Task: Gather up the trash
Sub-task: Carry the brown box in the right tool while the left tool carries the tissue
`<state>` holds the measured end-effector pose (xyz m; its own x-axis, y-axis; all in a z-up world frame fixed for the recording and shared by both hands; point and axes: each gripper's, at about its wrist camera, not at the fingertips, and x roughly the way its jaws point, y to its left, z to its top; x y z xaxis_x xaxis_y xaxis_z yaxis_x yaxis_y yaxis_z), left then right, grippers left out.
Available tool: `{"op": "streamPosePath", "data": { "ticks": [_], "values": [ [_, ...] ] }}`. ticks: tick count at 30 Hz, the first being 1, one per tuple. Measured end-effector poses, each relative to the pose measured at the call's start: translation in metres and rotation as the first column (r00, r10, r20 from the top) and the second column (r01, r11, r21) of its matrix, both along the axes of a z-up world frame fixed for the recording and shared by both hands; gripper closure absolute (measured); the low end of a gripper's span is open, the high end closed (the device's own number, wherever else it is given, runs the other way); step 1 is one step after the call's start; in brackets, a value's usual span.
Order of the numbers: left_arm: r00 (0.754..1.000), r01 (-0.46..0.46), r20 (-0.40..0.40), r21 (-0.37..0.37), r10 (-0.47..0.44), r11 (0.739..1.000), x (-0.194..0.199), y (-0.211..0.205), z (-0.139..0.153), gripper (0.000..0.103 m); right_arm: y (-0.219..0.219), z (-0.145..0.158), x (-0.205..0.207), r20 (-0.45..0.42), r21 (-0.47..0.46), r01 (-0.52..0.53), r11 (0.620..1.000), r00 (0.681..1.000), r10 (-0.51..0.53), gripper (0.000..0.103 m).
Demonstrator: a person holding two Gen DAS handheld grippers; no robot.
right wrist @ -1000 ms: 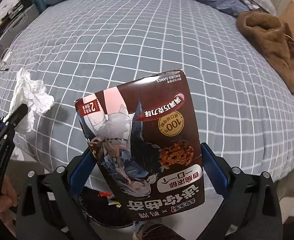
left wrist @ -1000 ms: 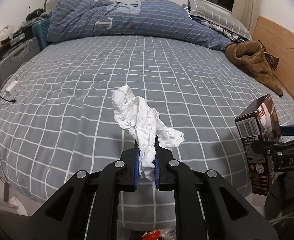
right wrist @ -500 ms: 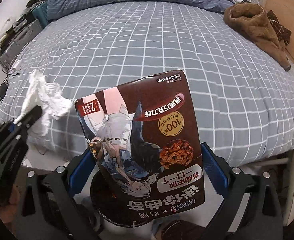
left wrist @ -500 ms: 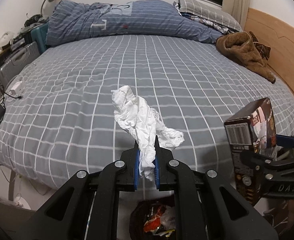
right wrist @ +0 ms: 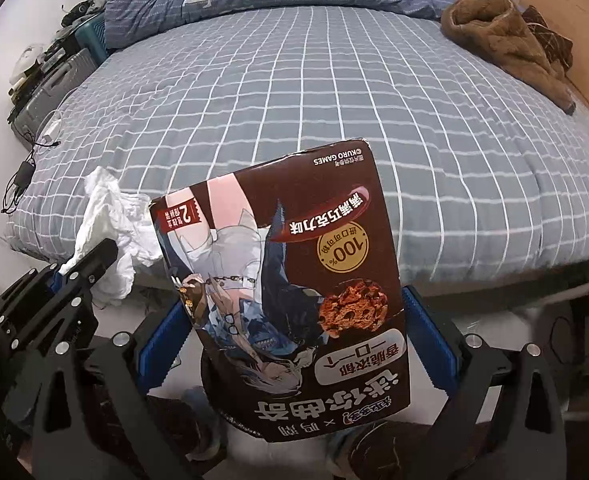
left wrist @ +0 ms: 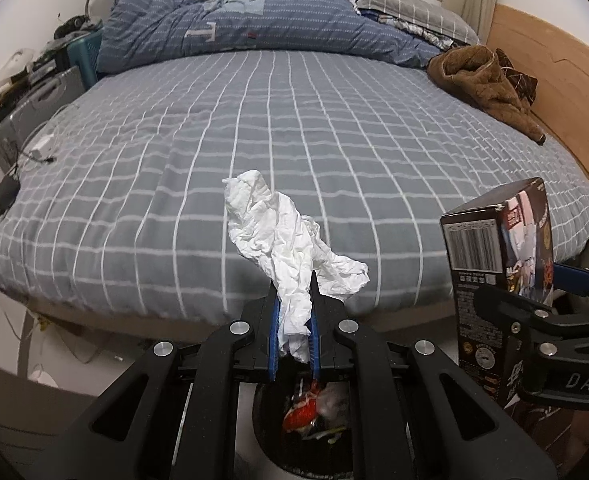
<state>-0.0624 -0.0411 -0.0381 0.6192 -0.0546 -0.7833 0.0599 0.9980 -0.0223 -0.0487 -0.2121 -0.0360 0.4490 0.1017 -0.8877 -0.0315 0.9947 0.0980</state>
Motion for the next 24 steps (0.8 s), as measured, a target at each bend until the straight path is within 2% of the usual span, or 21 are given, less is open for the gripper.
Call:
{"op": "streamPosePath", "data": {
  "ticks": [10,18,24],
  "values": [
    [0.998,-0.034,-0.05,0.039,0.036,0.999,-0.044,0.011,-0.013,0.092,-0.003,-0.008,-0.036,-0.005,-0.009,0.019,1.0,1.0,-0.019,0.008],
    [0.994,-0.056,-0.094,0.056,0.061,0.997,-0.074,0.025,-0.03,0.092,0.01,-0.04,-0.064,-0.041,0.016,0.022,1.0,0.999,-0.021,0.008],
    [0.99,-0.074,-0.118,0.06,0.081,0.995,-0.083,0.04,-0.045,0.092,0.026,-0.068,-0.073,-0.062,-0.018,0.019,1.0,0.998,-0.02,0.008]
  ]
}}
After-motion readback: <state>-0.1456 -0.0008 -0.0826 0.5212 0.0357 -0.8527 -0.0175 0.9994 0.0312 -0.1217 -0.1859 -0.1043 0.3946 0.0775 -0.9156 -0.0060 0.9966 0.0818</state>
